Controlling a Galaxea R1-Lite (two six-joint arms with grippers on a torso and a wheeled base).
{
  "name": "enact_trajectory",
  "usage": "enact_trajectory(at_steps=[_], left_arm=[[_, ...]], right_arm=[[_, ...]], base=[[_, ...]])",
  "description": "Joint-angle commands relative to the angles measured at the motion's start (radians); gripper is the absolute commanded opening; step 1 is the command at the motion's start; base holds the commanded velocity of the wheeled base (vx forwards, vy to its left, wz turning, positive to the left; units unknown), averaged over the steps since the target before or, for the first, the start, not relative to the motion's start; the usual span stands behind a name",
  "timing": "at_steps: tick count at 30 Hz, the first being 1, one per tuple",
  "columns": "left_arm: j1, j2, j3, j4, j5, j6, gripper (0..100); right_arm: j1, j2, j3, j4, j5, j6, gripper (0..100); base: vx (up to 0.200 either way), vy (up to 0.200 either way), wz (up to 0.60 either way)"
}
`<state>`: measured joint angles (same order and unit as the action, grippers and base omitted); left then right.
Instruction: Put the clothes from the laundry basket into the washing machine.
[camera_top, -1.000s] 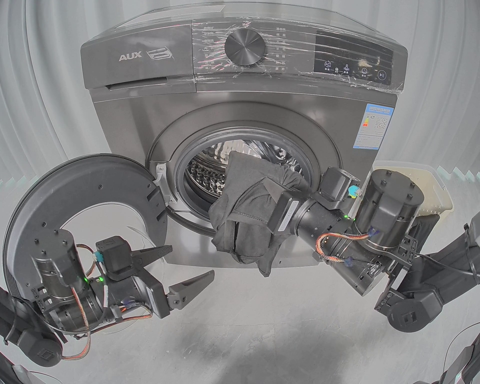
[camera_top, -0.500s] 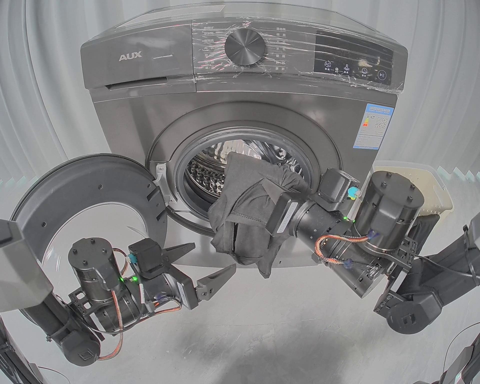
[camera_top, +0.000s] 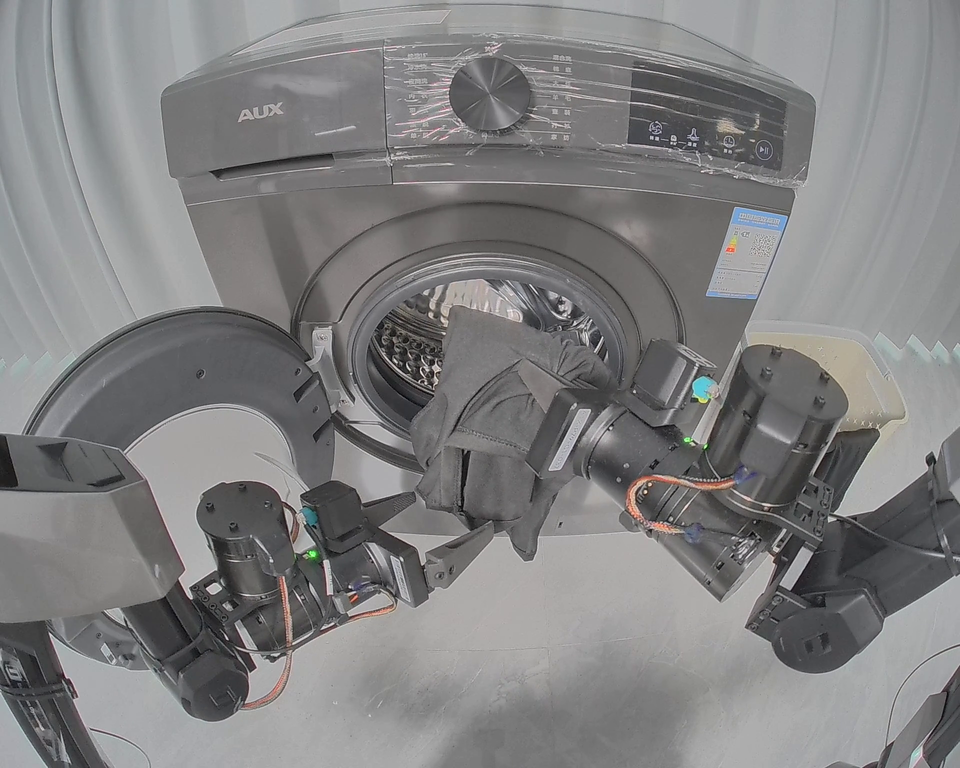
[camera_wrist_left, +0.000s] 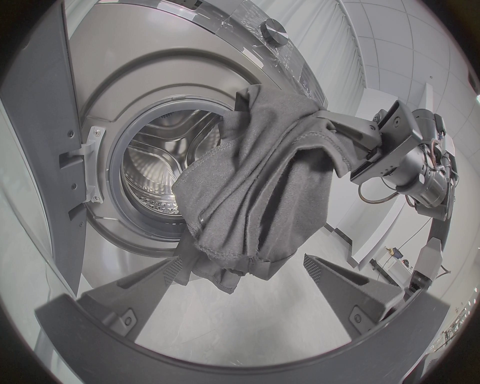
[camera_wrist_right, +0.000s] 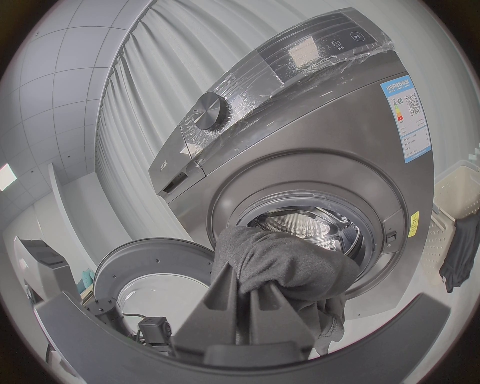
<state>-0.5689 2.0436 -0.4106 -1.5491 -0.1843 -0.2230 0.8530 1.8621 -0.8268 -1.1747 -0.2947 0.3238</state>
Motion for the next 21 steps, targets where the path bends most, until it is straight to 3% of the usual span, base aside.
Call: enact_trajectory(at_steps=[1,17,18,21], left_arm=[[0.004,0.043,-0.053,0.0,0.016,-0.012,100],[0.006,0.092,-0.163,0.0,0.074,-0.018,100],[0.006,0.09,-0.168,0.0,0.083,-0.018,0],[0.006,0.079,-0.168,-0.002,0.092,-0.016,0]], right_arm=[[0.011,-0.003,0.0,0.0,0.0,0.0,0],[0.02,-0.003,0.006,-0.002,-0.001,0.001,0],[0.02,-0.003,0.006,-0.002,-0.001,0.001,0],[0.02,0.0,0.008,-0.002,0.0,0.001,0]], base=[[0.0,0.0,0.0],[0.0,0.0,0.0],[0.0,0.0,0.0],[0.0,0.0,0.0]])
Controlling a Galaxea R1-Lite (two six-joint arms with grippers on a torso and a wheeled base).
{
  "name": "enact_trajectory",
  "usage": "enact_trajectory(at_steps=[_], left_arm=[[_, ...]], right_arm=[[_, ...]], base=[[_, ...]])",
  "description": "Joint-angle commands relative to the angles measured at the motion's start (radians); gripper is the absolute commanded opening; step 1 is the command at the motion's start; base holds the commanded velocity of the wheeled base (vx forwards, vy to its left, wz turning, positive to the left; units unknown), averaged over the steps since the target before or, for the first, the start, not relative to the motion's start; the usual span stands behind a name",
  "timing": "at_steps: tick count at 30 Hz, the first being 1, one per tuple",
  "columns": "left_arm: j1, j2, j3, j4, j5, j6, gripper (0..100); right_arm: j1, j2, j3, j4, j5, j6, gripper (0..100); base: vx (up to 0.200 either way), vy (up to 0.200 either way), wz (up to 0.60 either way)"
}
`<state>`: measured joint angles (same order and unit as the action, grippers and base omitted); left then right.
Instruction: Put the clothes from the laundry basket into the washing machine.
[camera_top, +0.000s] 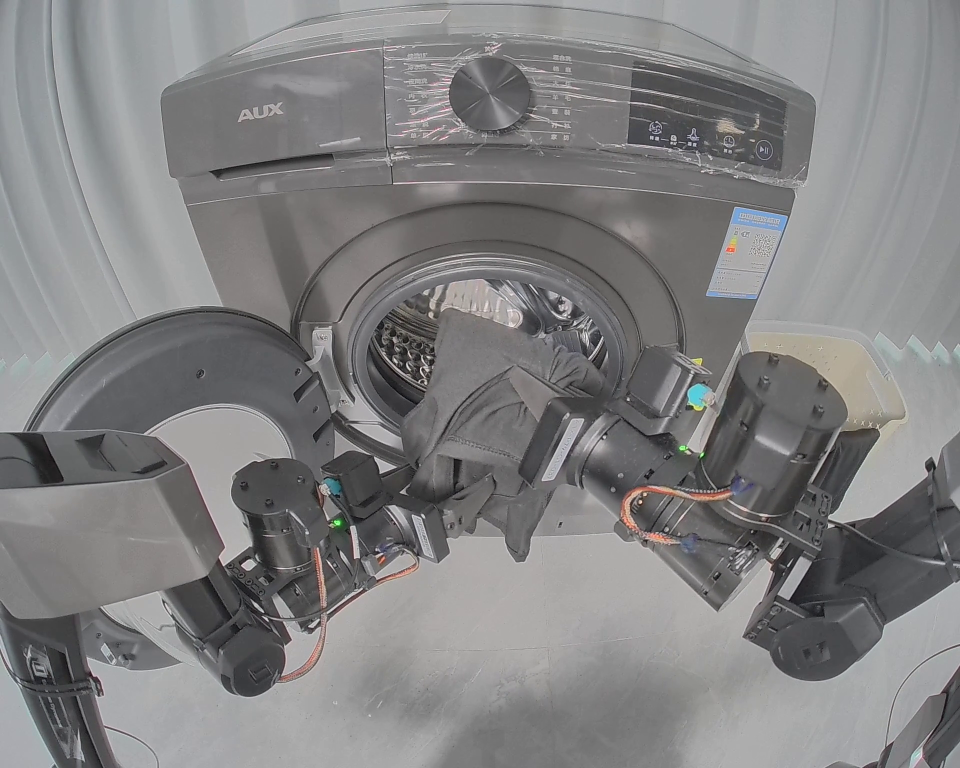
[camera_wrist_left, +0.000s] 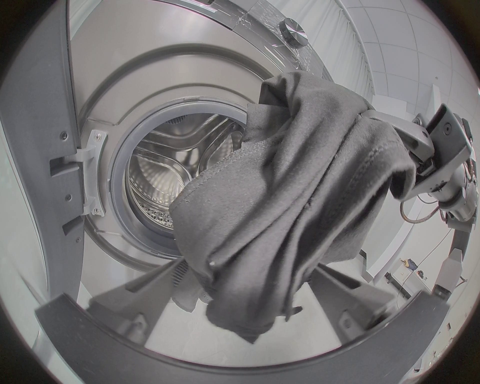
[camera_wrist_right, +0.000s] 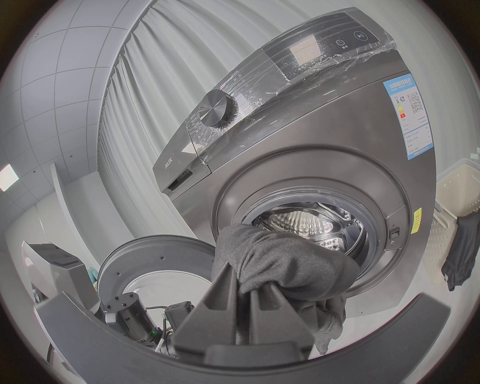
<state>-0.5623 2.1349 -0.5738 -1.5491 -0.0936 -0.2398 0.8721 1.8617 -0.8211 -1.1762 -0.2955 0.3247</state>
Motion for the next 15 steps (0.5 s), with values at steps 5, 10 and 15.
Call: enact_trajectory(at_steps=[5,10,15], left_arm=[[-0.005,-0.061,0.06,-0.002,0.005,0.014,0],[-0.011,-0.188,0.212,-0.002,-0.001,0.016,0],[-0.022,-0.322,0.275,-0.002,-0.015,0.01,0]], right_arm=[[-0.018,0.02,-0.001,-0.002,0.009,-0.003,0],[-0.021,0.057,0.0,-0.079,0.016,-0.006,0],[-0.021,0.074,0.005,-0.085,0.016,-0.006,0]], base=[[0.0,0.0,0.0],[0.0,0.0,0.0],[0.0,0.0,0.0]])
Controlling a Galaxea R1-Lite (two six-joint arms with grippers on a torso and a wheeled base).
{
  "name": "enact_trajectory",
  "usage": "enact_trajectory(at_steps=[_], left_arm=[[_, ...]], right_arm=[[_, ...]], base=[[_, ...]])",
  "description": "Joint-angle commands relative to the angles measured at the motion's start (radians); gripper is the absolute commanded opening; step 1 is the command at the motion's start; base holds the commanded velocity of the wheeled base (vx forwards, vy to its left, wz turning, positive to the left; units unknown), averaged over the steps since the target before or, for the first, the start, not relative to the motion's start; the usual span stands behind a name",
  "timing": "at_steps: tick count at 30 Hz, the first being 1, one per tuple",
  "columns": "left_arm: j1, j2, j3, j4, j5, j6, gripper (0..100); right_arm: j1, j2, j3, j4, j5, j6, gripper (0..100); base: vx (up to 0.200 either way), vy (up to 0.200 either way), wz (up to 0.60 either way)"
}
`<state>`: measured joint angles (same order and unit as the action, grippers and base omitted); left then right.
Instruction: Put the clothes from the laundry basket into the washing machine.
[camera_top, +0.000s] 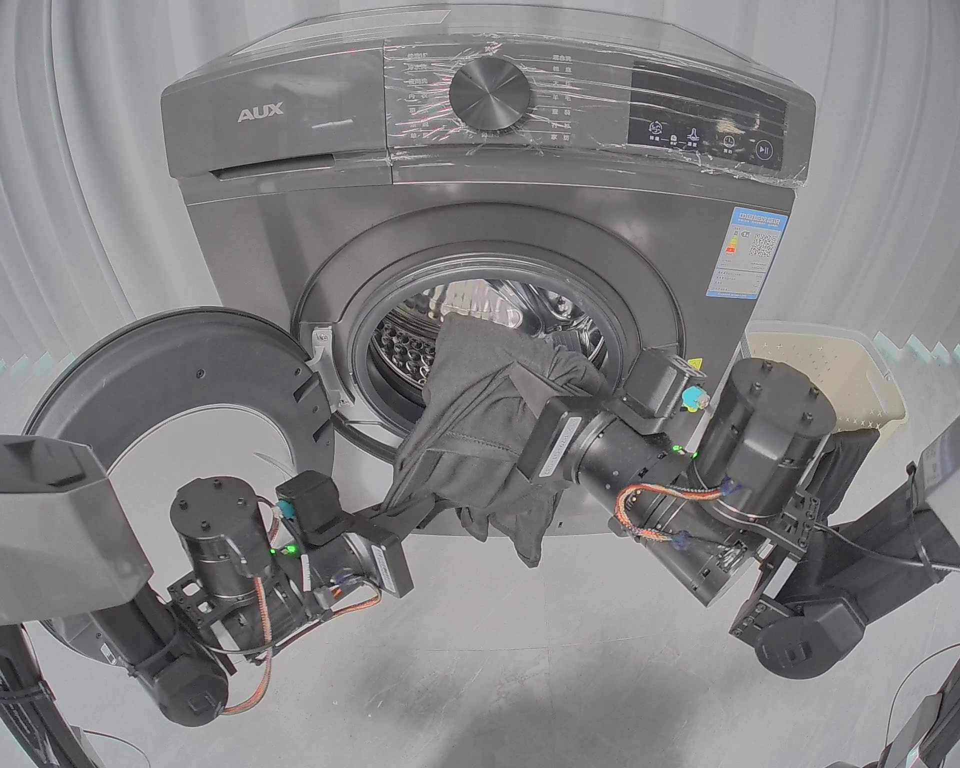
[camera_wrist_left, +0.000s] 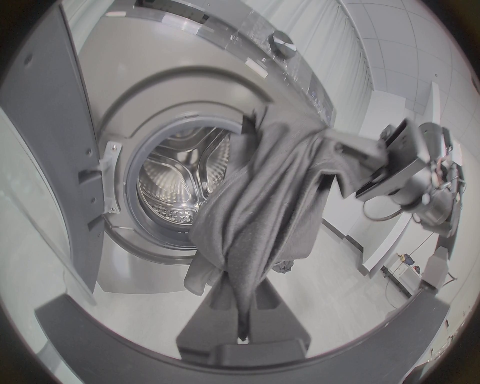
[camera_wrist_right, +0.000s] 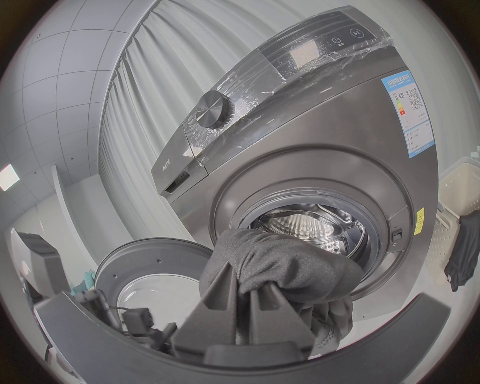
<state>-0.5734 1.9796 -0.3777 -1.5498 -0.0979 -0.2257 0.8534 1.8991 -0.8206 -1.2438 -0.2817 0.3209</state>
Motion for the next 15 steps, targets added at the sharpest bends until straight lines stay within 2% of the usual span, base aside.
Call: enact_trajectory(at_steps=[1,4,13,14,15], left_arm=[[-0.013,-0.176,0.074,-0.001,-0.014,-0.006,0],[-0.011,-0.196,0.048,-0.001,-0.019,0.003,0],[-0.014,-0.205,0.023,-0.003,-0.017,0.003,0],[-0.014,-0.209,0.019,-0.003,-0.017,0.003,0],[-0.014,-0.215,0.008,-0.003,-0.017,0.002,0]], right_arm=[[-0.002,0.041,0.005,-0.017,0.003,-0.002,0],[0.006,0.049,0.018,-0.022,0.003,0.0,0],[0.015,0.066,0.026,-0.032,0.004,0.004,0],[0.015,0.066,0.032,-0.032,0.004,0.004,100],[0.015,0.066,0.048,-0.029,0.006,0.003,100]], base=[[0.0,0.0,0.0],[0.0,0.0,0.0],[0.0,0.0,0.0],[0.0,0.0,0.0],[0.0,0.0,0.0]])
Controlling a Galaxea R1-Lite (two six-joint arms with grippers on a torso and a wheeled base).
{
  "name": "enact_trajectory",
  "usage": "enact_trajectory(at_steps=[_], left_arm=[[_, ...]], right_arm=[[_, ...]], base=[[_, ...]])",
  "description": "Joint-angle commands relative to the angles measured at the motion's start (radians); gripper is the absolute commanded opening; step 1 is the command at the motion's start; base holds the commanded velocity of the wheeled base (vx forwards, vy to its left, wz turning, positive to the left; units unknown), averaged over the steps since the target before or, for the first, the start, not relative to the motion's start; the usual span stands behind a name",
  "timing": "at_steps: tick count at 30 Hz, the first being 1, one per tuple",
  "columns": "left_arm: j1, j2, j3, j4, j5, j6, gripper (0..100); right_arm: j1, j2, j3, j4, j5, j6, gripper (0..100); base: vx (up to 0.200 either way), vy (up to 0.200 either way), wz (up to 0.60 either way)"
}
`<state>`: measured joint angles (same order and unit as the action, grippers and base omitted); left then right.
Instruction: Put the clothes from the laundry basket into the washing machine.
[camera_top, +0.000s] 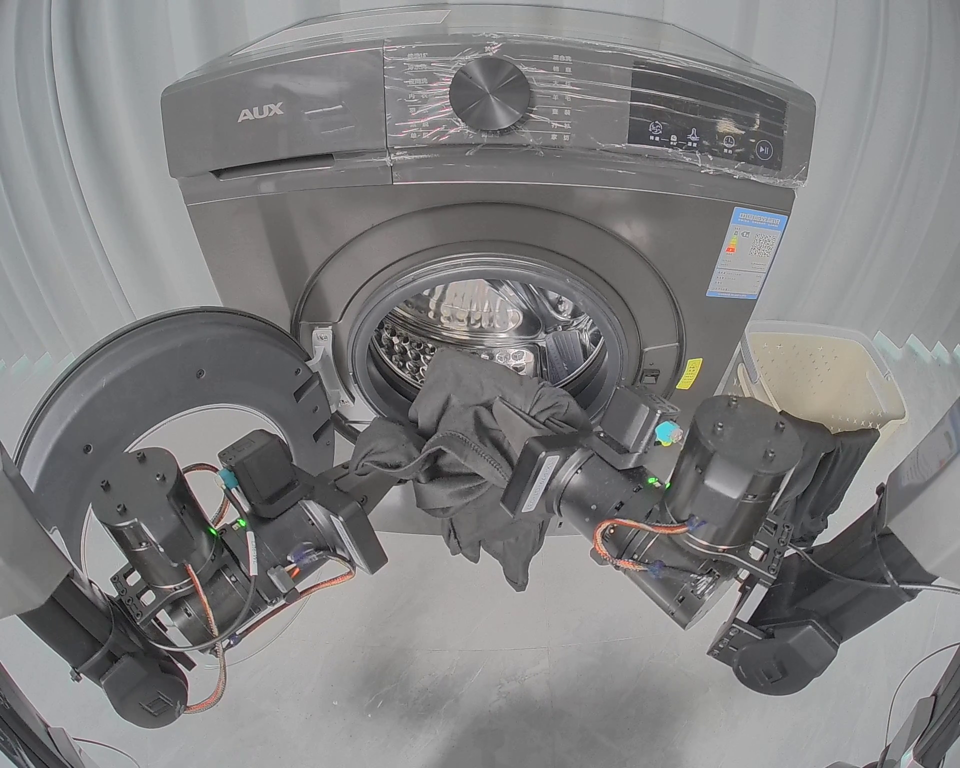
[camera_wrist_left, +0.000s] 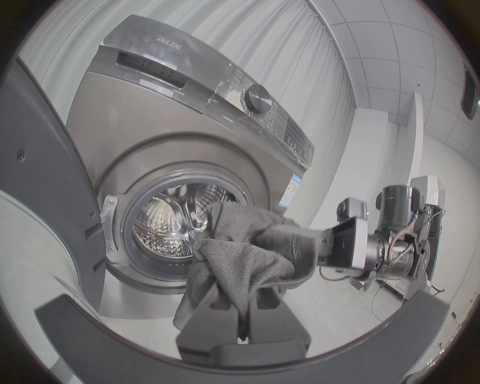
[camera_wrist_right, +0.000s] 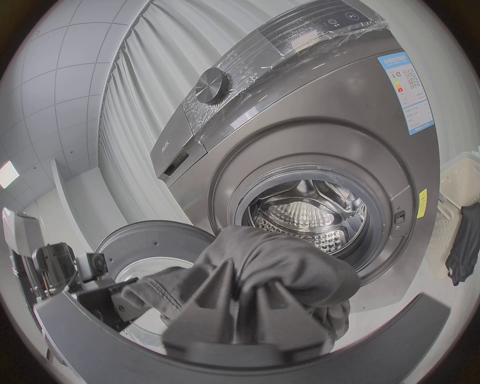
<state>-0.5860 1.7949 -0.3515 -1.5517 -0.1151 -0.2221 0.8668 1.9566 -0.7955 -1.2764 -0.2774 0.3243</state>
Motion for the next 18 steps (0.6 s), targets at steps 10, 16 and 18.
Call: enact_trajectory(at_steps=[10,16,18], left_arm=[[-0.003,-0.031,-0.07,-0.001,0.006,0.001,0],[-0.003,-0.022,-0.083,-0.001,0.011,0.003,0],[-0.002,-0.022,-0.086,-0.001,0.011,0.003,0]], right_arm=[[0.006,0.008,0.131,0.019,0.023,-0.008,100],[0.001,0.012,0.176,0.022,0.03,-0.037,100],[-0.003,0.019,0.19,0.02,0.03,-0.048,100]], base=[[0.0,0.0,0.0],[0.0,0.0,0.0],[0.0,0.0,0.0]])
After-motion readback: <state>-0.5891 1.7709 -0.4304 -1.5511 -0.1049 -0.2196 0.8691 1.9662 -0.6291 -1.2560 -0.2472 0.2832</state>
